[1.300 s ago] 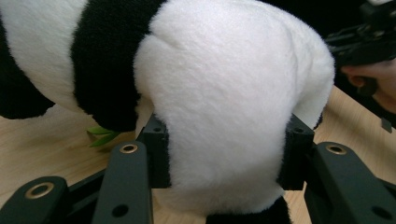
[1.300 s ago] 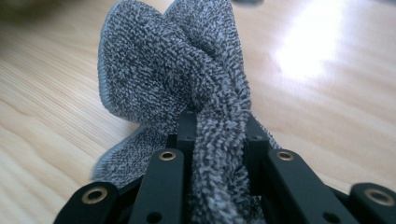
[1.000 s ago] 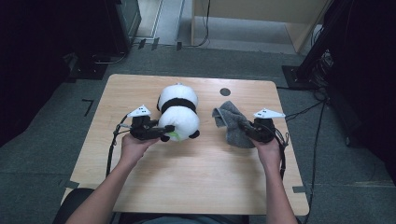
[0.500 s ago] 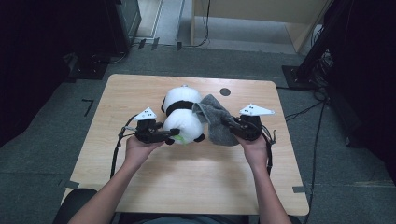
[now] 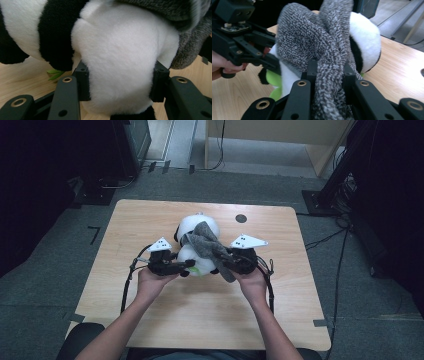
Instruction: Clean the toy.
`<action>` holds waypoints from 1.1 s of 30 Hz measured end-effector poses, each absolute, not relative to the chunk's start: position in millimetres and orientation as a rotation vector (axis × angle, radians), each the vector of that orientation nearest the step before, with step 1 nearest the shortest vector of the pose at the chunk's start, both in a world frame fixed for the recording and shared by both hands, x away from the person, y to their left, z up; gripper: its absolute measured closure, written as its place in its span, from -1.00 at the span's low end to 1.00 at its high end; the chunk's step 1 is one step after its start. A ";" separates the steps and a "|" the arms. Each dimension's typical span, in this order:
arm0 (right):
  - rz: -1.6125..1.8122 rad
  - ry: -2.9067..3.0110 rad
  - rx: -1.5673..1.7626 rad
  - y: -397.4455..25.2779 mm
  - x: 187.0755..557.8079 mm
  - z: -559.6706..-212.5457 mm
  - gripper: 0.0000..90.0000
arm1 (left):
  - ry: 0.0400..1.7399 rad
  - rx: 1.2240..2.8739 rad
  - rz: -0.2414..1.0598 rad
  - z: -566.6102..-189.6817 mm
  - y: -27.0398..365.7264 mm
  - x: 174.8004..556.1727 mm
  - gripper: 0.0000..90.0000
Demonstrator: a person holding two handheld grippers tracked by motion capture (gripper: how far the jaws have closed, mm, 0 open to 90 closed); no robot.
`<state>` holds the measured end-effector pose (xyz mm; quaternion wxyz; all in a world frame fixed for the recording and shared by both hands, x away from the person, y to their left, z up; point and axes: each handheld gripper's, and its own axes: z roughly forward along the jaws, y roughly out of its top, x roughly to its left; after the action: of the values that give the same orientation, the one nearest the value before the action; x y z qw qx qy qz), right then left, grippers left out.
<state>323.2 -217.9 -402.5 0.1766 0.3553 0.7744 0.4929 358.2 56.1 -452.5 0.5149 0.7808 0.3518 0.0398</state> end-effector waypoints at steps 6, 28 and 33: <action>1.413 2.236 0.919 -200.3 316.7 -408.5 0.71 | 0.879 1.871 0.105 -452.6 62.3 362.3 0.10; 1.296 2.487 0.820 -168.9 320.1 -462.8 0.72 | 0.928 1.798 0.076 -443.0 72.6 370.1 0.11; 1.271 2.495 0.855 -174.5 328.0 -471.7 0.72 | 0.923 1.794 0.065 -440.5 74.1 370.1 0.11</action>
<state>328.0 -174.5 -471.7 0.1066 0.2905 0.8473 0.4316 370.1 74.1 -440.5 0.5325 0.7523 0.3870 0.0271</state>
